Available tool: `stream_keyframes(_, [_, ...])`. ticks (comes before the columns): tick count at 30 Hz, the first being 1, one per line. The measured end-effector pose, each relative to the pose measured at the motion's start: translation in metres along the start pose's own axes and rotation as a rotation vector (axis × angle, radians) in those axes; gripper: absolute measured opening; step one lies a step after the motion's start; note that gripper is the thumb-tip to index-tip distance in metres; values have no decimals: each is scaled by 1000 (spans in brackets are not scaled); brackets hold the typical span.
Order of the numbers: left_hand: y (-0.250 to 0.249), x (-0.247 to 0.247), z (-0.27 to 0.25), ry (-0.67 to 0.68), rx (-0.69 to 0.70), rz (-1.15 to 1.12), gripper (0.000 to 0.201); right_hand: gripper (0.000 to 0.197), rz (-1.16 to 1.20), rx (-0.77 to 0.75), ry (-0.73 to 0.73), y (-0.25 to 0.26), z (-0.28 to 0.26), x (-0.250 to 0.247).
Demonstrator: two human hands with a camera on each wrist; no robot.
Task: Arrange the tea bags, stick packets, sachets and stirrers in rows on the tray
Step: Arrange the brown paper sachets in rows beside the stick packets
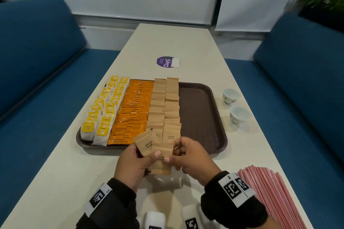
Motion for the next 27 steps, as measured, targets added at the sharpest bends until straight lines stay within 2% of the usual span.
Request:
stream_keyframes(5, [-5,2,-6,10,4,77,12,23,17,5,-64,-7,-4,-8])
stream_keyframes(9, [-19,-3,1,19,19,201,17,19,8,-28,-284,5,1,-42])
stream_keyframes(12, [-32,-6,18,27,67,378,22,18,-29,-62,-346,23,11,-58])
stream_keyframes(17, [-50,-2,44,71,118,681,19,14,-252,-26,-331,37,31,-57])
stream_keyframes(21, [-49,7,54,129,86,873,30,18,-384,63,-277,25,47,-49])
stream_keyframes(27, [-44,11,61,159,39,1064,48,21,-451,119,-281,13,57,-50])
Point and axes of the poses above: each hand's wrist, its own z-axis towards the middle knuckle, its own x-axis out of the palm, y = z × x, the point moved 9 cm from there along z, towards the middle knuckle, and after that the axes turned 12 degrees about x, right-handed, at the moved point
